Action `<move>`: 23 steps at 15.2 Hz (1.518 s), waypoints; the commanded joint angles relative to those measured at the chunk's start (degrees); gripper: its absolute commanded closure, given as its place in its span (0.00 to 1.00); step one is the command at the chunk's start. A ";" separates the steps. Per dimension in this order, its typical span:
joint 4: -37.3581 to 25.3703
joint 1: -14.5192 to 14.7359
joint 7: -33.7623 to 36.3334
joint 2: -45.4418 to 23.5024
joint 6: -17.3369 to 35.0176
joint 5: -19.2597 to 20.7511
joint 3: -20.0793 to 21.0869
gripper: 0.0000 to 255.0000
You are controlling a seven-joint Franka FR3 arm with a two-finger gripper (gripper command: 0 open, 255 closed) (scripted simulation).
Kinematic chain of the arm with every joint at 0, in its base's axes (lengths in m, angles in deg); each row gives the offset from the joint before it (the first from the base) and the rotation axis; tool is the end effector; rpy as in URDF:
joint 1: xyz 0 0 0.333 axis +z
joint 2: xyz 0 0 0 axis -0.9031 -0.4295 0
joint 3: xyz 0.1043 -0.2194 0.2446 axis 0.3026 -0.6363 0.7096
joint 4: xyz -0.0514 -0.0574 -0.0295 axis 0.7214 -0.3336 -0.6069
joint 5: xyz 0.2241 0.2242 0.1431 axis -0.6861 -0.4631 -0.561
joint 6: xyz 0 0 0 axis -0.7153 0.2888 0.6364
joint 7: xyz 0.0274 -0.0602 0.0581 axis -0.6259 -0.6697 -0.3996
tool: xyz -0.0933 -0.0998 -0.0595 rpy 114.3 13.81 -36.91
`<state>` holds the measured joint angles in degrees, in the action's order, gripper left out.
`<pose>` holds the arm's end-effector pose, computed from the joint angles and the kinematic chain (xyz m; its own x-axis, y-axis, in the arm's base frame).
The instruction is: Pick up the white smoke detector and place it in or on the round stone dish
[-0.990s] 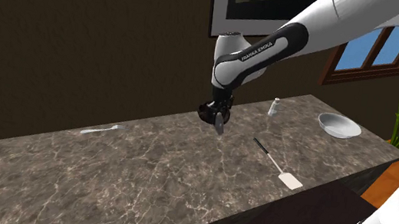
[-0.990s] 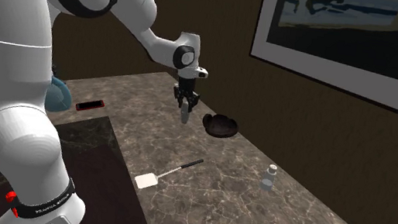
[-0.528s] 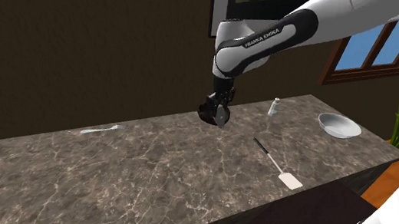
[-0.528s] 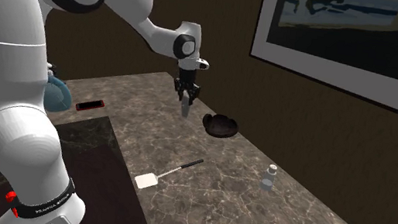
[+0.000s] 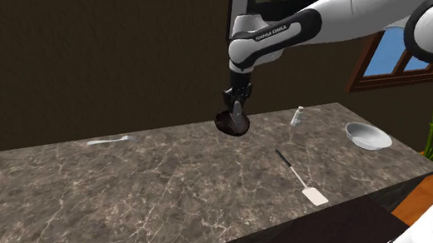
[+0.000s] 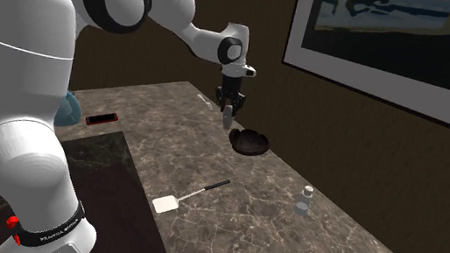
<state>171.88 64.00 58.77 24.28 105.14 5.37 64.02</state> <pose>0.6183 0.0354 0.3782 0.9921 0.1258 0.0024 0.1258 -0.9920 0.0065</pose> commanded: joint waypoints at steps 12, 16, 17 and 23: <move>-37.10 -3.57 -6.42 -23.75 -13.28 0.07 -1.86 1.00; -35.14 -3.59 -6.37 -24.41 -10.66 0.11 -1.89 1.00; -34.77 -3.59 -6.35 -24.65 -10.05 0.12 -1.89 1.00; -32.72 -3.61 -6.28 -26.17 -6.48 0.19 -1.95 1.00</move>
<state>138.87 60.34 52.41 -1.61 98.05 5.54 62.08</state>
